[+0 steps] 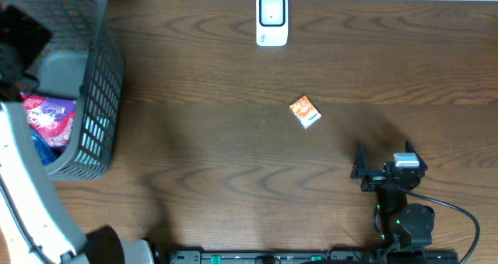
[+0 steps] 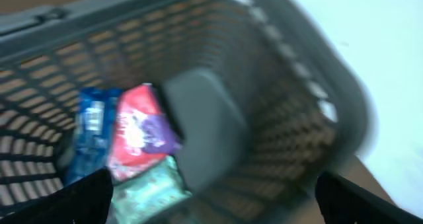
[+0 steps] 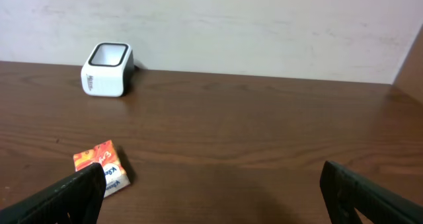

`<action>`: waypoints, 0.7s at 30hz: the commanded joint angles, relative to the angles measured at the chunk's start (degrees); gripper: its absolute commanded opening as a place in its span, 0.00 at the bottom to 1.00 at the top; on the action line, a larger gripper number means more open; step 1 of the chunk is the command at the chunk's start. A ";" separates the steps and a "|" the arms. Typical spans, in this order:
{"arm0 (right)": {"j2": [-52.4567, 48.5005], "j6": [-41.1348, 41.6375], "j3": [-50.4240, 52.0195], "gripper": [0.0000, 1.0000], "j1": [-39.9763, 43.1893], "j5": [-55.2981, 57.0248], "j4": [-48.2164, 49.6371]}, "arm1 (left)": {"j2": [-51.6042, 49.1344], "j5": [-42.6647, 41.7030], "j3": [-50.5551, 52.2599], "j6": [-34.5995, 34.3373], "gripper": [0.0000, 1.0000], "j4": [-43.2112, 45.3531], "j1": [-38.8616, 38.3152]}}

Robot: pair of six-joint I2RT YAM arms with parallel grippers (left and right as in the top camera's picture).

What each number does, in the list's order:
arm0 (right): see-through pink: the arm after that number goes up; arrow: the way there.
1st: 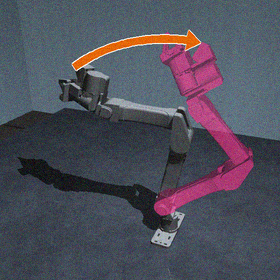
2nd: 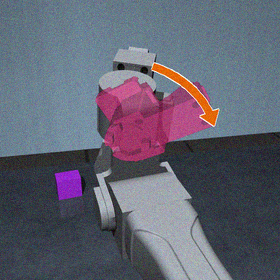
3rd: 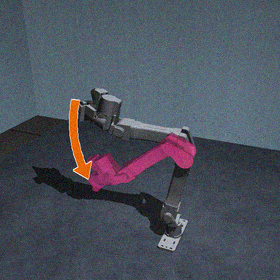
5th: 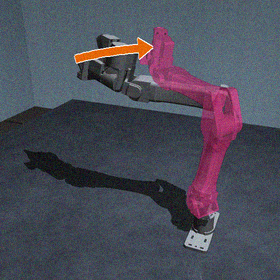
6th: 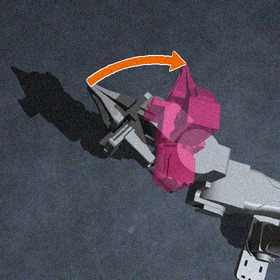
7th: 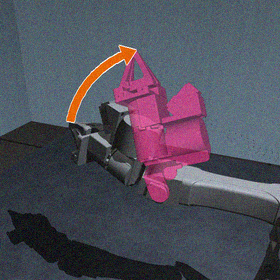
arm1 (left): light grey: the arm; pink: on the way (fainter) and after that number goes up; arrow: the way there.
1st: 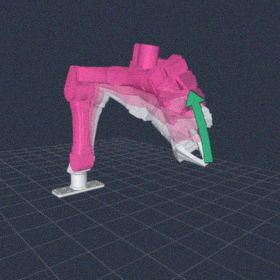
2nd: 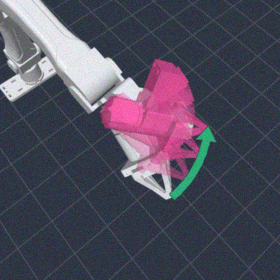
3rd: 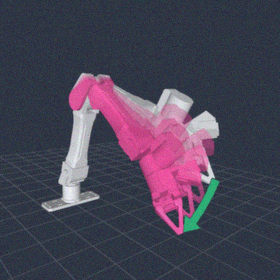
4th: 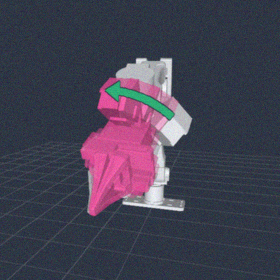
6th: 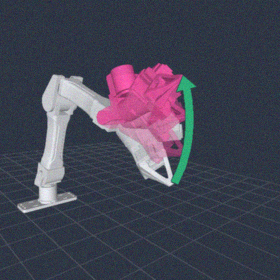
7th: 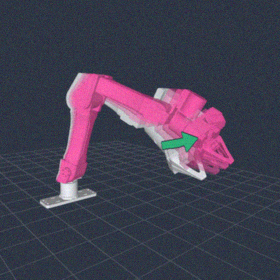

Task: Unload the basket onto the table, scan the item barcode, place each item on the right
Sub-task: 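Reach the left gripper into the basket and grasp the pink-purple bag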

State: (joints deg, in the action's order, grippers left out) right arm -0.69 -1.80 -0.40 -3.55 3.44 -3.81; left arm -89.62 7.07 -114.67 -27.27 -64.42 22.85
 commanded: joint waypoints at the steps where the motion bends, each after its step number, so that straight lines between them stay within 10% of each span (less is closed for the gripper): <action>1: 0.37 -0.44 0.11 0.99 0.24 0.09 -0.22 | -6.10 0.57 1.18 -2.21 0.98 -0.22 2.45; 11: 0.37 -0.44 0.11 0.99 0.24 0.09 -0.22 | -24.68 14.97 1.18 -19.85 0.98 -3.02 2.73; 21: 0.37 -0.44 0.11 0.99 0.24 0.09 -0.22 | -40.96 15.56 1.18 -21.05 0.98 4.11 2.73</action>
State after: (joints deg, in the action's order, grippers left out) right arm -0.69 -1.80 -0.40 -3.55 3.44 -3.81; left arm -127.15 20.51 -113.71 -46.70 -60.93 25.41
